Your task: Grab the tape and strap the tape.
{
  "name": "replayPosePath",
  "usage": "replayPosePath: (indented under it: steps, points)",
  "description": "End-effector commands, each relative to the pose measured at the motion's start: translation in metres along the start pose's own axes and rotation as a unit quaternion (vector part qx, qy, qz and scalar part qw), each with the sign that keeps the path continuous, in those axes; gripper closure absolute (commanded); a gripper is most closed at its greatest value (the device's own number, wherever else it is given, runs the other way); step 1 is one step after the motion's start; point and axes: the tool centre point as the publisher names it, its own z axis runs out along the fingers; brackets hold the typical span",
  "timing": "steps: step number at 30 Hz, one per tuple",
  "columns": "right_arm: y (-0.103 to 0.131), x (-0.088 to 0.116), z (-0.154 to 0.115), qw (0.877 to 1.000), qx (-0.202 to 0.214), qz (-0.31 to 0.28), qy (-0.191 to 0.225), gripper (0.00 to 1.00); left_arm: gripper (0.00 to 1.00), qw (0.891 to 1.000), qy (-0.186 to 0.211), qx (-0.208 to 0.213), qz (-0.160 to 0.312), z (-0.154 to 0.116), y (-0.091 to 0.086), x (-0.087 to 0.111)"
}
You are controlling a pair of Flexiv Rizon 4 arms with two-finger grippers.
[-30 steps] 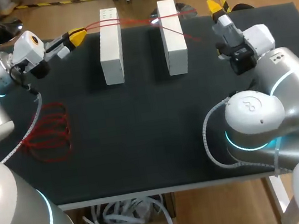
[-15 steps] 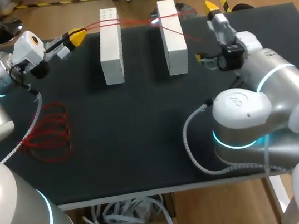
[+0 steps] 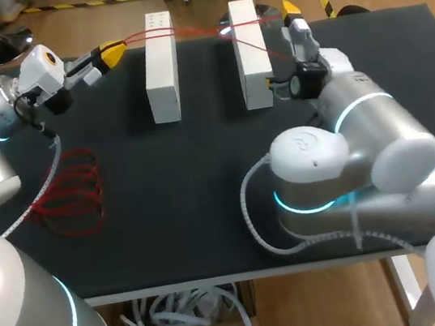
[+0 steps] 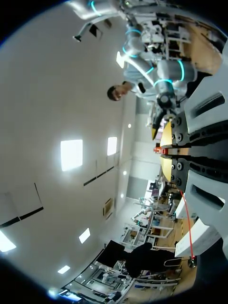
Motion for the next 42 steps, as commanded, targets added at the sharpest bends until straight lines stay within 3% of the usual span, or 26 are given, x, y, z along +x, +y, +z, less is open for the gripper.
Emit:
replayPosePath:
  steps: [1, 18, 42]
  points:
    - [-0.004, -0.003, 0.012, 0.995, -0.098, 0.005, 0.008, 0.0, 1.0, 1.0, -0.002, -0.001, 0.001, 0.001, 0.0, 0.001]
    - [0.016, 0.005, 0.042, 0.994, -0.11, 0.008, 0.019, 0.0, 1.0, 1.0, -0.002, -0.001, 0.001, 0.001, 0.0, 0.001]
    - [0.025, 0.038, 0.033, 0.992, -0.105, 0.019, 0.063, 0.0, 1.0, 1.0, -0.002, -0.001, 0.001, 0.001, 0.0, 0.001]
